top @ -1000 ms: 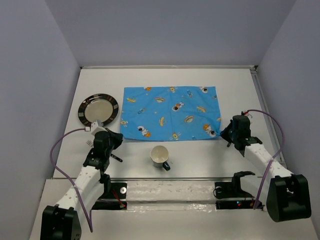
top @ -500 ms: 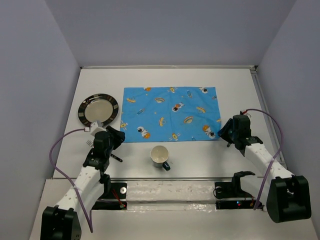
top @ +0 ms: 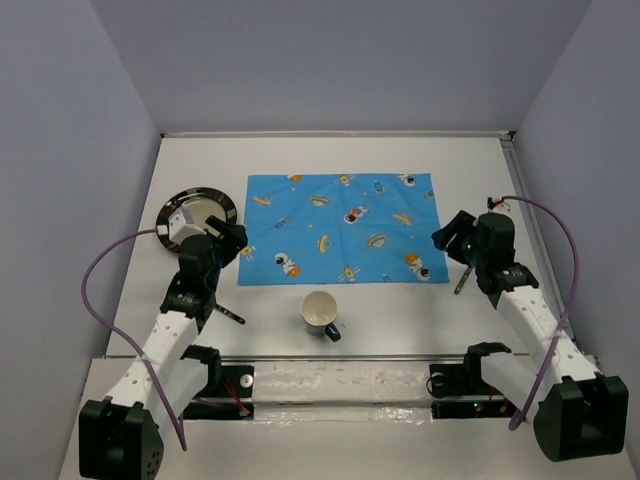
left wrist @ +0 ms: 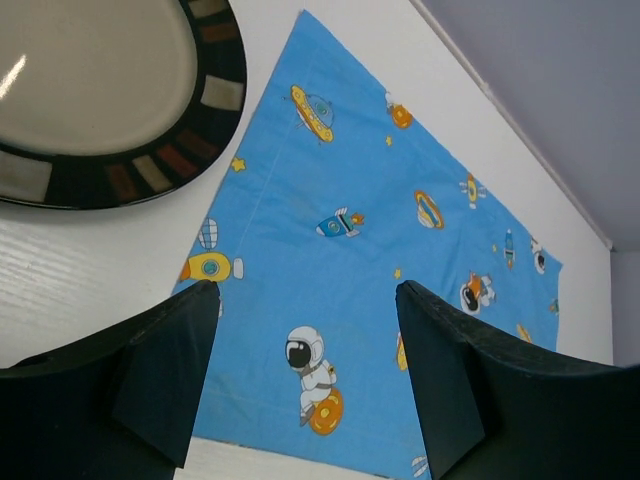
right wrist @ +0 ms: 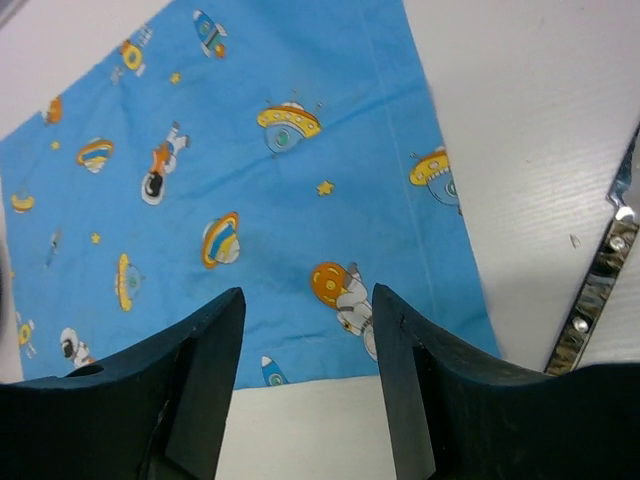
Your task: Set the dinner table for one person
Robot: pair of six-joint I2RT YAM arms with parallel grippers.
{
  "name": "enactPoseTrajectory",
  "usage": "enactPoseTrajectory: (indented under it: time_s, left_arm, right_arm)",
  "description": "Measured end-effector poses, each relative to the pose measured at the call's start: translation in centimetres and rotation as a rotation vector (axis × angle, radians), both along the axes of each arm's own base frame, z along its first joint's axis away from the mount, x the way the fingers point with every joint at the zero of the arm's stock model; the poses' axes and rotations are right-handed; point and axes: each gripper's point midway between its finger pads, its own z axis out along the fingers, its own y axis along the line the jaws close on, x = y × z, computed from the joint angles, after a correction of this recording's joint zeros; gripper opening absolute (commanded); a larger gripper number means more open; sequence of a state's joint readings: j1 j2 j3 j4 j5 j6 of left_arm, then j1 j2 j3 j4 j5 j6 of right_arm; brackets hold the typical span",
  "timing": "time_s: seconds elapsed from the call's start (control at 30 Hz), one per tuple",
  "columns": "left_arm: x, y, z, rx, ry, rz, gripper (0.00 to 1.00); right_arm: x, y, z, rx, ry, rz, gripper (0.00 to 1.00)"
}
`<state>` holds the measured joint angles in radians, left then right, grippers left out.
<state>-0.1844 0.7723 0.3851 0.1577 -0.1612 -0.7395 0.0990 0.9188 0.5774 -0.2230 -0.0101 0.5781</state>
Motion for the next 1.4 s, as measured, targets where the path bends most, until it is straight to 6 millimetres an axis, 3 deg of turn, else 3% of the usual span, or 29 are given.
enactPoseTrajectory:
  time_s: [0.1,0.13,0.17,0.2,0.27,0.4,0.6,0.8,1.07,1.27,1.4]
  left_arm:
    - [0.9,0.7,0.0,-0.018,-0.005,0.034,0.82]
    - [1.2,1.1,-0.6,-0.026,0.010,0.053,0.82]
    - [1.5,1.6,-1.2,-0.034,0.027,0.075,0.81]
    - [1.8,2.2,-1.8,-0.042,0.045,0.094,0.81]
    - [2.1,3.9,-3.0,-0.067,0.080,0.151,0.81]
    - [2.4,7.2,-3.5,-0.094,0.087,0.263,0.80]
    - [2.9,10.4,-4.1,-0.128,0.078,0.379,0.77]
    - [3.0,11.1,-8.0,-0.180,0.182,0.431,0.73]
    - [3.0,11.5,-8.5,-0.216,0.167,0.457,0.70]
    - [3.3,11.9,-11.1,-0.254,0.221,0.481,0.59]
    - [4.6,12.0,-11.3,-0.284,0.196,0.487,0.52]
  right_arm:
    - [0.8,0.7,1.3,0.017,-0.045,0.026,0.49]
    - [1.1,1.0,1.3,0.023,-0.049,0.035,0.30]
    - [1.2,1.2,1.2,0.027,-0.045,0.044,0.18]
    - [1.4,1.5,0.8,0.033,-0.036,0.057,0.10]
    - [1.5,2.3,-0.1,0.053,-0.016,0.083,0.05]
    - [1.1,3.2,-1.6,0.075,0.014,0.121,0.05]
    - [0.5,5.2,-2.2,0.102,0.004,0.204,0.17]
    - [0.2,7.7,-2.3,0.133,0.002,0.305,0.20]
    - [0.0,8.2,-2.1,0.143,-0.005,0.338,0.21]
    - [-0.1,8.5,-2.0,0.144,-0.006,0.352,0.22]
    - [-0.1,8.6,-2.0,0.146,-0.005,0.356,0.22]
